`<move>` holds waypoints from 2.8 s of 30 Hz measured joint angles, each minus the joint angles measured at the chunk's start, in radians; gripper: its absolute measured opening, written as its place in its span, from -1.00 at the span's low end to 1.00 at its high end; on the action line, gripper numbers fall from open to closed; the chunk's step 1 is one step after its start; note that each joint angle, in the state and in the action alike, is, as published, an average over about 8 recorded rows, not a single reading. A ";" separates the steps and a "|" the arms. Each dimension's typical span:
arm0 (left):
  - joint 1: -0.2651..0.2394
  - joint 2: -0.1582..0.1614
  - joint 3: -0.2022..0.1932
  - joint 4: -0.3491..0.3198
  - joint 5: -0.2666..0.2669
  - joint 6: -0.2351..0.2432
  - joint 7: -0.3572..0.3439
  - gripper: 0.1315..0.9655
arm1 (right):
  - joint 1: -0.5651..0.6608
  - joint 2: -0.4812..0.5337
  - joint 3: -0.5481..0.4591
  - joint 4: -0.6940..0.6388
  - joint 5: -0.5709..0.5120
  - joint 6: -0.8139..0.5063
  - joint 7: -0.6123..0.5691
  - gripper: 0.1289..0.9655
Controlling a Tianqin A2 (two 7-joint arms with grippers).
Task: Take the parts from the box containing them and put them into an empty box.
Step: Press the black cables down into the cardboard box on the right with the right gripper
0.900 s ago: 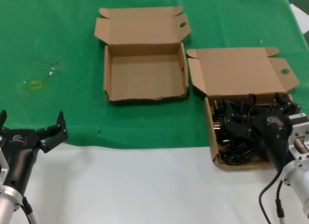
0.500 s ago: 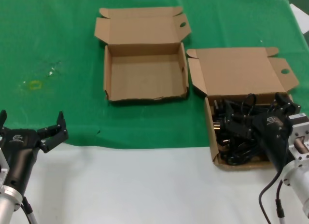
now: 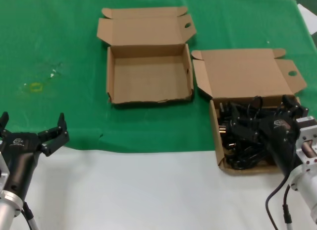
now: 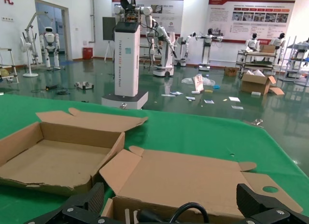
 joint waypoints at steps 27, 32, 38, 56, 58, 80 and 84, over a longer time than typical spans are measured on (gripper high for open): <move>0.000 0.000 0.000 0.000 0.000 0.000 0.000 -0.01 | 0.162 0.499 -0.287 0.035 0.104 -0.097 0.171 1.00; 0.000 0.000 0.000 0.000 0.000 0.000 0.000 -0.34 | 0.239 0.592 -0.323 0.003 0.059 -0.270 0.199 1.00; 0.000 0.000 0.000 0.000 0.000 0.000 0.000 -0.58 | 0.372 0.648 -0.363 -0.055 -0.015 -0.507 0.163 1.00; 0.000 0.000 0.000 0.000 0.000 0.000 0.000 -0.95 | 0.903 0.580 -0.539 -0.474 -0.233 -1.158 -0.179 1.00; 0.000 0.000 0.000 0.000 0.000 0.000 0.000 -0.96 | 0.946 0.556 -0.548 -0.533 -0.264 -1.190 -0.220 1.00; 0.000 0.000 0.000 0.000 0.000 0.000 0.000 -0.97 | 1.319 0.208 -0.577 -1.337 -0.412 -1.265 -0.719 0.98; 0.000 0.000 0.000 0.000 0.000 0.000 0.000 -0.97 | 1.343 0.175 -0.571 -1.410 -0.422 -1.262 -0.753 0.94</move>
